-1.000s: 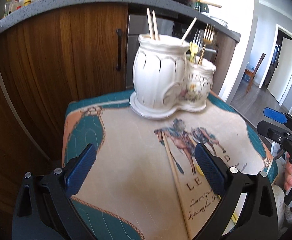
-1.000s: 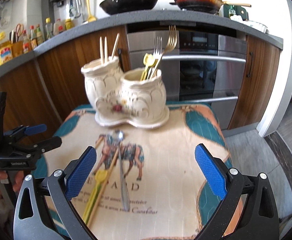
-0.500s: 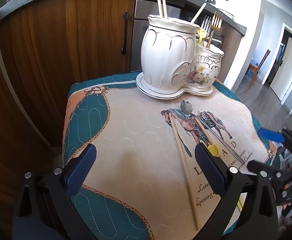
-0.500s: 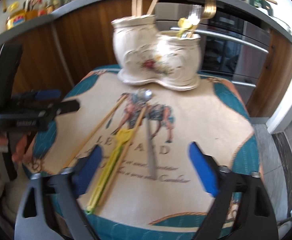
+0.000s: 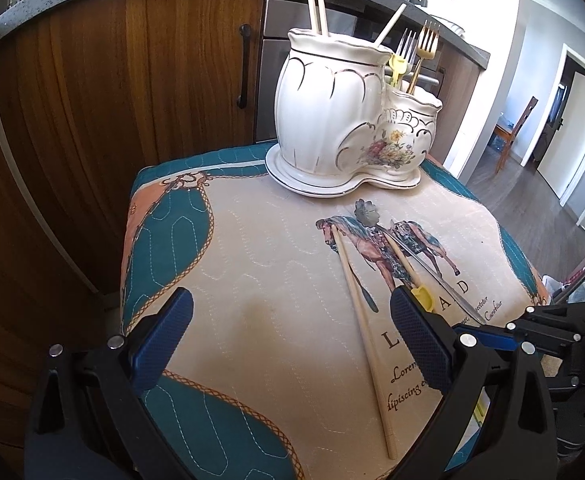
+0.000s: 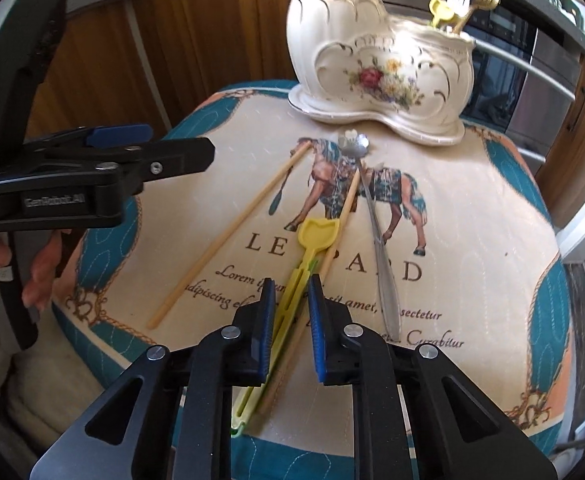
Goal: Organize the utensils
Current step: 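Grasp another wooden chopstick with left tool while right tool grasps the yellow utensil, then lift the chopstick with left tool while right tool lifts the yellow utensil, then drop chopstick into larger cup with left tool while right drops yellow utensil into smaller cup, then withdraw both open tools from the holder back over the remaining utensils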
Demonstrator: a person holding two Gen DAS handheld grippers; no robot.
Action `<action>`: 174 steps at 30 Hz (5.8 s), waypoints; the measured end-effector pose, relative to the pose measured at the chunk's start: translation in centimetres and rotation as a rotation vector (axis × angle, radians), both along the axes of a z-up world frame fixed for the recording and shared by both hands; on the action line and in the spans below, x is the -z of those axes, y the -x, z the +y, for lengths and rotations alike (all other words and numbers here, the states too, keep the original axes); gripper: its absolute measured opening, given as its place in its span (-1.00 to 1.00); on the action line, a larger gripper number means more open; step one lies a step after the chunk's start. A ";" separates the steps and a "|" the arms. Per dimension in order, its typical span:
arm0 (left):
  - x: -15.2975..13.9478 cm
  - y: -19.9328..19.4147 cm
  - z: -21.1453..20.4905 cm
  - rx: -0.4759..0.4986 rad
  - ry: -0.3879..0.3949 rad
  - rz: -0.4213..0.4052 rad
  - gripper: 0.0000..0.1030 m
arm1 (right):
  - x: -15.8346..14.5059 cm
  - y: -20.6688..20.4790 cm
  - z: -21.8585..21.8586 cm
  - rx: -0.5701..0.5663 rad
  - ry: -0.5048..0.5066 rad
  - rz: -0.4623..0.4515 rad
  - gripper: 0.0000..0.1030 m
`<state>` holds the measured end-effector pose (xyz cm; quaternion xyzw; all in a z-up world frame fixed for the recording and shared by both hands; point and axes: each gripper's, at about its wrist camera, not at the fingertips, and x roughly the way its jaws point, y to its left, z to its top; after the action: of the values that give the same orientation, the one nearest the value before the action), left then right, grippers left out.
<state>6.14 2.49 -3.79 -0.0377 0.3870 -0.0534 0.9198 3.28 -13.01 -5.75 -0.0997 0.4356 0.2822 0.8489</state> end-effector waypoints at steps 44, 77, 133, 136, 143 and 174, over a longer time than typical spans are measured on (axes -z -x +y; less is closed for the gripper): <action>2.7 -0.8 -6.2 0.217 -0.182 0.241 -0.90 | -3.3 -2.6 -6.3 0.130 -0.168 -0.103 -0.79; -14.2 -8.0 0.2 0.049 0.205 -0.368 -0.91 | -13.4 -12.2 -8.0 0.187 -0.506 -0.380 -0.79; -9.3 -10.0 0.2 0.036 0.077 -0.445 -0.49 | -7.1 -15.4 -6.6 0.270 -0.457 -0.419 -0.79; -9.5 -9.7 0.2 0.033 0.079 -0.459 -0.32 | -7.2 -15.3 -6.8 0.277 -0.456 -0.417 -0.79; -9.9 -9.1 0.4 0.026 0.071 -0.451 -0.31 | -7.1 -15.3 -7.2 0.300 -0.450 -0.397 -0.61; -6.2 -2.5 -0.7 0.017 -0.043 -0.279 0.87 | -8.6 -6.2 -9.0 0.292 -0.287 -0.397 0.87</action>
<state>8.59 1.76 2.41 -0.0069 0.2567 -0.0578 0.9647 9.50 -22.00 2.81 0.0319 0.2261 0.1904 0.9548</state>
